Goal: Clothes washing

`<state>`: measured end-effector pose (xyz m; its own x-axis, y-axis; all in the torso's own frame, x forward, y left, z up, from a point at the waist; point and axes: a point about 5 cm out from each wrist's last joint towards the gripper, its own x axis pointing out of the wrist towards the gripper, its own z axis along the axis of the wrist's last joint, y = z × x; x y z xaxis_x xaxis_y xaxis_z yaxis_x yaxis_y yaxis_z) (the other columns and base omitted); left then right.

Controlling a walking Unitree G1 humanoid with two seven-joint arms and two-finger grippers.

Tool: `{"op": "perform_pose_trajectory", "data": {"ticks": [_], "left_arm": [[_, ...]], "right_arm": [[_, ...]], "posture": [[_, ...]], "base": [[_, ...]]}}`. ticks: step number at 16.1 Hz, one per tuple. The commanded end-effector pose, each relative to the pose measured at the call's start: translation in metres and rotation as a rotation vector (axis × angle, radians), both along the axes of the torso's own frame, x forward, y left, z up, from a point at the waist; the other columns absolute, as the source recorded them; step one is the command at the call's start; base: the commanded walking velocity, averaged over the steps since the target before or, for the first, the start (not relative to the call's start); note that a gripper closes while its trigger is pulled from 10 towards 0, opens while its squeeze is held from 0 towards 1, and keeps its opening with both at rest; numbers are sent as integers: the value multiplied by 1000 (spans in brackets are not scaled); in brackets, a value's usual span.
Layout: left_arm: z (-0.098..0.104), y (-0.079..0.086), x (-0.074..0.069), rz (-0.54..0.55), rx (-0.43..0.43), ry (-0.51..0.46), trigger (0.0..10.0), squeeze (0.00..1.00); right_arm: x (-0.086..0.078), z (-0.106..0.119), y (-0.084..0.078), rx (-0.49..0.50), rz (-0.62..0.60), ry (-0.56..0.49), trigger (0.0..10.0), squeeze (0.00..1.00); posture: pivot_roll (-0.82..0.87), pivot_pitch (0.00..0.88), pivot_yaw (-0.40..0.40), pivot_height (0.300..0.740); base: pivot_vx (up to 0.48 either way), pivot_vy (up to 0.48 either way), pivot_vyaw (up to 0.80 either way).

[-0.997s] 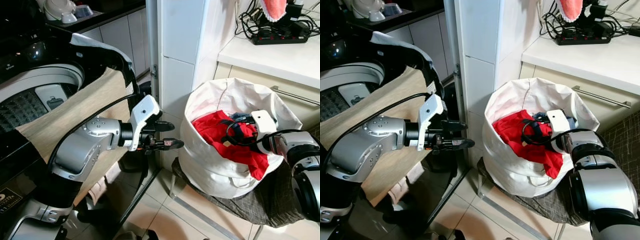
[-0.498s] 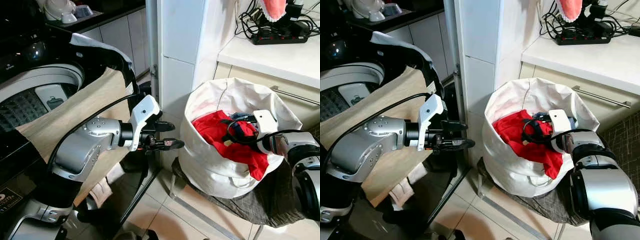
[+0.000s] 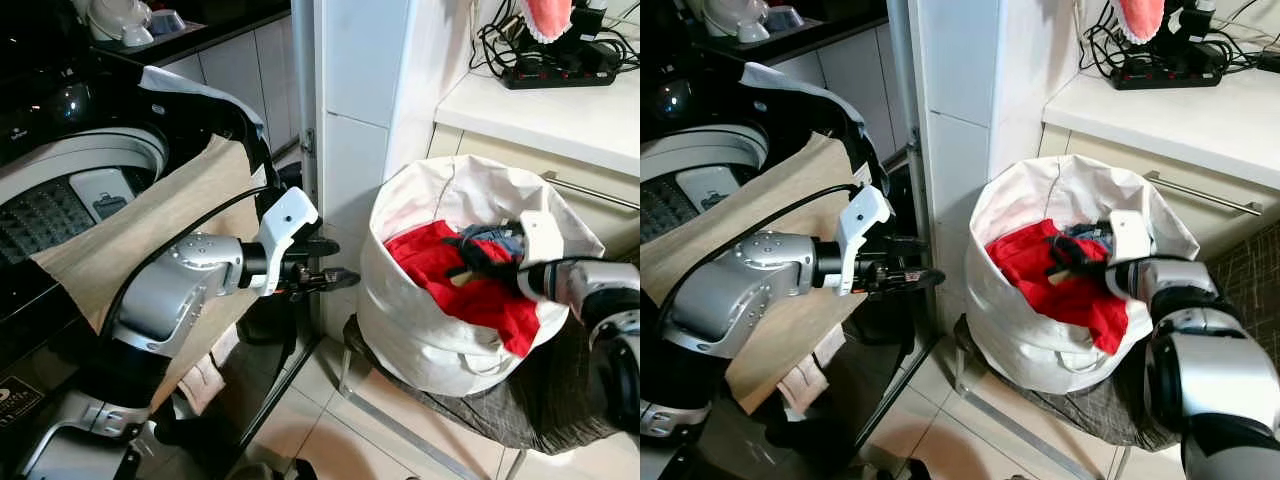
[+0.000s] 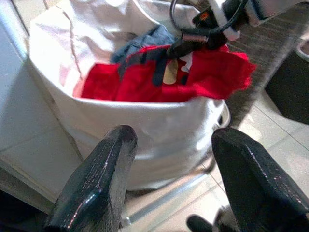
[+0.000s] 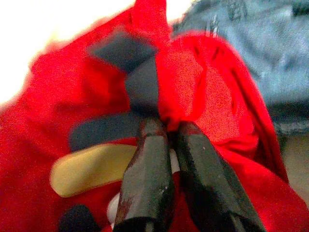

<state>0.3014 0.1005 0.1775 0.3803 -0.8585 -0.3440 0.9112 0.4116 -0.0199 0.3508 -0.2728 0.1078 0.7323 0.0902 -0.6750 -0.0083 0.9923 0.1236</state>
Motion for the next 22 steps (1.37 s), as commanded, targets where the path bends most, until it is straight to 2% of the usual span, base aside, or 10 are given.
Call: {"op": "perform_pose_trajectory", "data": {"ticks": [1, 2, 5, 8, 10, 11, 14, 20, 21, 22], "left_arm": [[8, 3, 8, 59, -4, -54, 10000, 0], [10, 4, 13, 101, -18, -76, 10000, 0], [28, 1, 37, 352, -140, -241, 10000, 0], [46, -10, 37, 370, -251, -328, 10000, 0], [61, -19, 33, 342, -377, -334, 10000, 0], [74, -23, 31, 339, -489, -315, 10000, 1000], [85, -40, 21, 212, -519, -359, 10000, 1000], [73, -64, 3, 85, -591, -196, 10000, 1000], [72, -69, -3, 34, -606, -157, 10000, 424], [69, -71, -4, 29, -581, -160, 10000, 0]], "right_arm": [[15, 31, -4, 52, -41, -133, 0, 0], [19, 41, -3, 99, -58, -179, 0, 0], [39, 115, 1, 359, -46, -447, 0, 0], [39, 157, 8, 403, 68, -548, 0, 0], [30, 193, 26, 478, 219, -630, 0, 0], [19, 213, 40, 548, 313, -676, 0, 0], [3, 228, 63, 673, 429, -690, 0, 0], [-22, 218, 99, 773, 540, -635, 0, 0], [-25, 217, 106, 780, 550, -625, 0, 0], [-26, 217, 110, 788, 560, -624, 0, 0]], "posture": [[-4, 0, 41, 740], [-12, 0, 41, 740], [-17, 0, 35, 740], [-27, 0, 37, 740], [-38, 0, 40, 740], [-40, 0, 39, 740], [-43, 0, 35, 740], [-61, 0, 44, 740], [-59, 0, 45, 740], [-60, 0, 45, 740]], "base": [[0, 0, 0], [0, 0, 0], [0, 0, 0], [0, 0, 0], [0, 0, 0], [0, 0, 0], [0, 0, 0], [0, 0, 0], [0, 0, 0], [0, 0, 0]]}}
